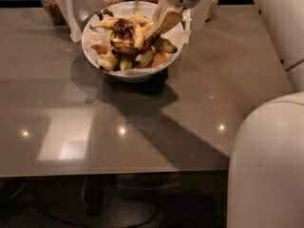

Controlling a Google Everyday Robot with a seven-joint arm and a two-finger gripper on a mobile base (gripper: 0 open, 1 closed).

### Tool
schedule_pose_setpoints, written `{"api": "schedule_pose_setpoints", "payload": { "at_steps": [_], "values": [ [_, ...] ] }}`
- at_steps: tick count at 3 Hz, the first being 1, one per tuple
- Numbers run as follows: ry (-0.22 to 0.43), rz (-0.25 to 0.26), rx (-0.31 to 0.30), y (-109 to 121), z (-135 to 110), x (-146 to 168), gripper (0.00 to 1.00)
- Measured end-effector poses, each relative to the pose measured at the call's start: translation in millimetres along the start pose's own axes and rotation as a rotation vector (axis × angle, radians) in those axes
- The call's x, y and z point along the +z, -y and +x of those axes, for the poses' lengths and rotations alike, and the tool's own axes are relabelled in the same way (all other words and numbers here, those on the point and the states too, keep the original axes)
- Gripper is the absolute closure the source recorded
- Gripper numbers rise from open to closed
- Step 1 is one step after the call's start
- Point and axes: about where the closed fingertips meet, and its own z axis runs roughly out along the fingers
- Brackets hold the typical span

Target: Pick banana from white bowl

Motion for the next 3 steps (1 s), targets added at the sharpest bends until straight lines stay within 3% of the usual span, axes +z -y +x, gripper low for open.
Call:
{"api": "schedule_pose_setpoints", "payload": {
  "at_steps": [1, 2, 3],
  "values": [
    [0.006, -0.014, 0.005, -5.4, -1.3, 0.8, 0.68],
    [0.007, -0.027, 0.007, -11.4, -2.6, -1.1, 0.87],
    [-0.015, -0.034, -0.020, -10.9, -11.1, -7.5, 1.00]
  ]
}}
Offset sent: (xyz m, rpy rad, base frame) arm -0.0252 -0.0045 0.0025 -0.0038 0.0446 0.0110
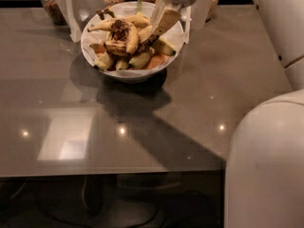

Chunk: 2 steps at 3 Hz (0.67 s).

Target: Pick banana from white bowl

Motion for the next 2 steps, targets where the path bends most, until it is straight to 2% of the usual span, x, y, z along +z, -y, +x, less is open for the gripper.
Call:
{"api": "schedule_pose_setpoints", "payload": {
  "at_steps": [2],
  "values": [
    [-0.075, 0.021, -0.086, 20, -26, -20, 1.00]
  ]
}}
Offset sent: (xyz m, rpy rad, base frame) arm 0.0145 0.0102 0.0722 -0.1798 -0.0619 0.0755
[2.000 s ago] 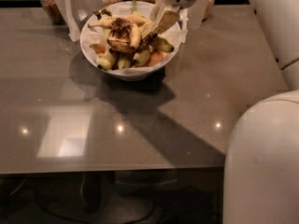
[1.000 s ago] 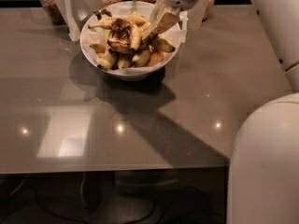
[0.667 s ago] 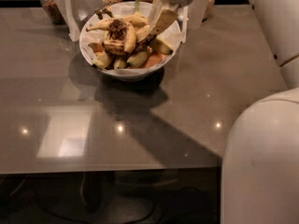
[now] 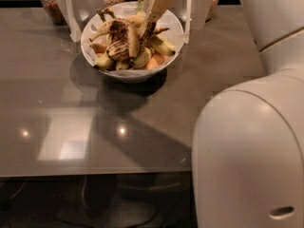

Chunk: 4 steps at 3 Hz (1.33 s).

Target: Pick banana from white bowl

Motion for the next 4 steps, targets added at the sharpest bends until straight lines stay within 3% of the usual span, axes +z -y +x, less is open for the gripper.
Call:
{"api": "schedule_pose_setpoints", "payload": {
  "at_steps": [2, 4],
  "values": [
    [-0.038, 0.080, -0.064, 24, -19, -27, 1.00],
    [-0.046, 0.170, -0.079, 34, -29, -66, 1.00]
  ]
}}
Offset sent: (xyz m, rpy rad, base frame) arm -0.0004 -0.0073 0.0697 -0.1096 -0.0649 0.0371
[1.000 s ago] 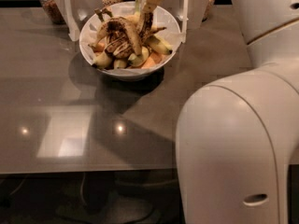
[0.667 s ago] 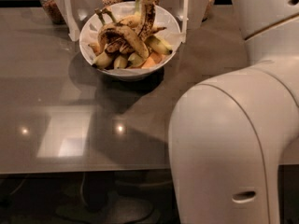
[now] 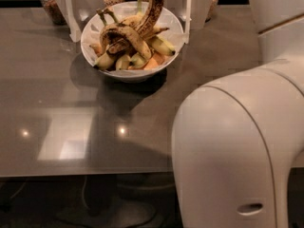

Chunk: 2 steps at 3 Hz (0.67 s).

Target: Pick banana from white bowl

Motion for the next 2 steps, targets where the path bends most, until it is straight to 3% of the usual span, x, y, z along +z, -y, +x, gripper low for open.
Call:
{"api": "schedule_pose_setpoints", "payload": {
  "at_steps": [2],
  "values": [
    [-0.021, 0.071, 0.003, 7, 1, -38, 1.00]
  ]
}}
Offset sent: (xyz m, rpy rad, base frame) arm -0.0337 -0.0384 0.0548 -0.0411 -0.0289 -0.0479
